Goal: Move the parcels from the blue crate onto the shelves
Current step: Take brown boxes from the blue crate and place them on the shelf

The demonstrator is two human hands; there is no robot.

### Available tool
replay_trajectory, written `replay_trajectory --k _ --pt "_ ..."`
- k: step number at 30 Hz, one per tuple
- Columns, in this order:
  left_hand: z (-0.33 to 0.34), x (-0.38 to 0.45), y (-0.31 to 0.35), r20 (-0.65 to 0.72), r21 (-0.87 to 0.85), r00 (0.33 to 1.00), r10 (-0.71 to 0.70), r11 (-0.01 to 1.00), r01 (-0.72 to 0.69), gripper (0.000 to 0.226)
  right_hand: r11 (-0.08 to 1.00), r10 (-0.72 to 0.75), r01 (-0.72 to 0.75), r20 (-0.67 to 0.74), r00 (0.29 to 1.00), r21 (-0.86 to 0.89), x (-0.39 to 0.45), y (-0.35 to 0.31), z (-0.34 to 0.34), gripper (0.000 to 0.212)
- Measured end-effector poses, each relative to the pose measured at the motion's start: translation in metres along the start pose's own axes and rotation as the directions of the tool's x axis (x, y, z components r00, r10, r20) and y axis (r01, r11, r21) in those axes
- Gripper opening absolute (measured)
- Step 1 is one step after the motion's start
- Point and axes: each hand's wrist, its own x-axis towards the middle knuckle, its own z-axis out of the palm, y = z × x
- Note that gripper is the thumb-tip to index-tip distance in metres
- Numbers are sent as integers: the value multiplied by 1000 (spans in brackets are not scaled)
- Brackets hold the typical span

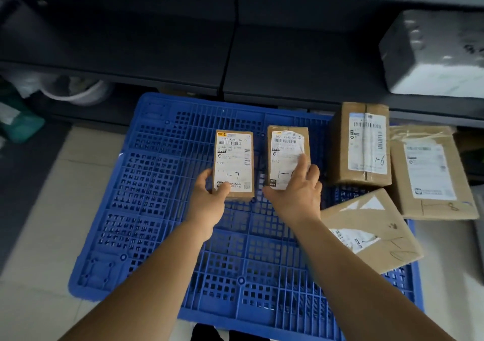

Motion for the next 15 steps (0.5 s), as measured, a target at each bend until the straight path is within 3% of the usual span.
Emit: replay_trajectory --k 8,15 --pt "-50 -43 18 -91 -159 995 48 985 -62 49 960 -274 271 42 961 72 -40 -53 -26 104" --pt "-128 -96 30 -240 -255 963 120 950 -182 38 869 -495 494 38 868 29 -92 -131 -36 100"
